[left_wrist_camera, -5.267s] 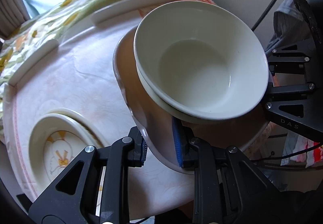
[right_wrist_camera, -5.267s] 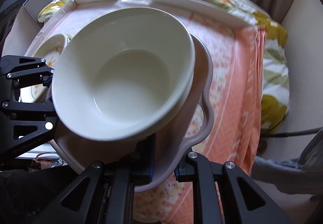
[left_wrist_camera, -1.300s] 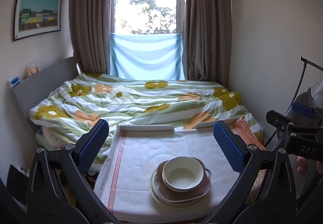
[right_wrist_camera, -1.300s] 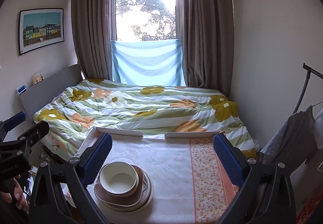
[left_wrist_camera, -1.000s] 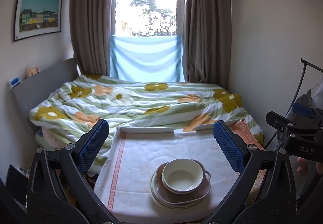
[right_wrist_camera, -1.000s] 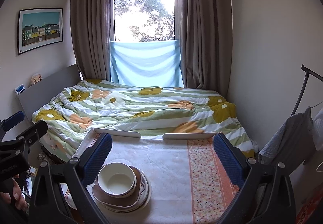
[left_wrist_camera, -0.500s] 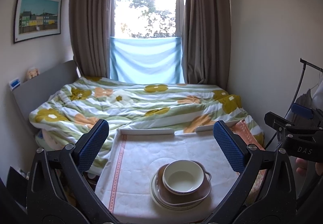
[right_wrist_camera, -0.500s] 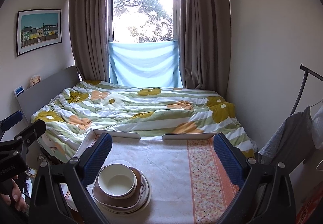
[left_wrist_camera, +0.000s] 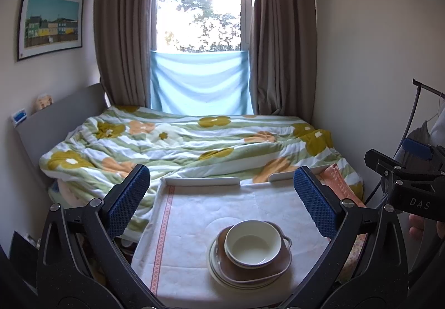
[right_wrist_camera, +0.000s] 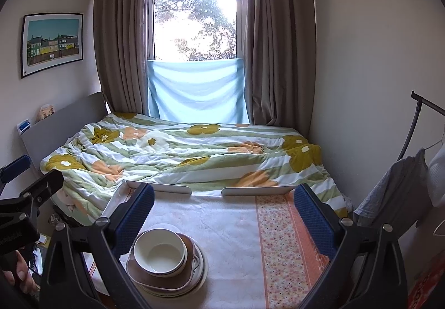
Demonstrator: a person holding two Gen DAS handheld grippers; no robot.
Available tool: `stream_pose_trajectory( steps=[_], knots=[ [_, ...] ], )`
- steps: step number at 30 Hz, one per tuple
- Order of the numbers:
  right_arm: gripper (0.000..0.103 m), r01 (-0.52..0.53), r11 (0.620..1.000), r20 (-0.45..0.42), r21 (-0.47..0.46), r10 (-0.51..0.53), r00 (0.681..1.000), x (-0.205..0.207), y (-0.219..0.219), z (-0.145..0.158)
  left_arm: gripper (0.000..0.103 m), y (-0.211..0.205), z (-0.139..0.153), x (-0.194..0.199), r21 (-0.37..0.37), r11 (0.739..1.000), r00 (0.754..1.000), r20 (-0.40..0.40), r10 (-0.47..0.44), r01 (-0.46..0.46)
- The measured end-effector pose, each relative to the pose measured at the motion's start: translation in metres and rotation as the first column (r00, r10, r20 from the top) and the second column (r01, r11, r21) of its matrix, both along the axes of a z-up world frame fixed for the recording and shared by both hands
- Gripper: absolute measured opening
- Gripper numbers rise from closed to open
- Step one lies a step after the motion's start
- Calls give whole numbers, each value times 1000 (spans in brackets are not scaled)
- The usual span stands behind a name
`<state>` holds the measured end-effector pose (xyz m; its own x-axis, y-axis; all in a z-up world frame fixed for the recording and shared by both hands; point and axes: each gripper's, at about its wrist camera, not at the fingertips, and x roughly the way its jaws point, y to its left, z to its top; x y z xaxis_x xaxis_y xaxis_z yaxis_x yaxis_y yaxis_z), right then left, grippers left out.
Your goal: Organize plates and bowls
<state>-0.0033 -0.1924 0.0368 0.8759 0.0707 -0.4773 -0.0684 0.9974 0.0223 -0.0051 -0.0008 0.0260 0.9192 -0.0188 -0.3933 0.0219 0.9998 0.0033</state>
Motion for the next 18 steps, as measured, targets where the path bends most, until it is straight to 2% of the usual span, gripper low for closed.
stream_pose_trajectory(
  steps=[4, 8, 18],
  knots=[
    [100, -1, 1000, 5, 6, 1, 1000, 1, -2, 1, 103, -1, 0, -1, 19, 1000, 1000, 17, 20, -20],
    [100, -1, 1000, 3, 7, 1, 1000, 0, -1, 1, 103, 0, 0, -4, 5, 1000, 999, 30, 18, -18],
    [100, -12, 1000, -33, 5, 12, 999, 10, -8, -5, 103, -4, -10, 3, -11, 1000, 1000, -11, 29, -29]
  ],
)
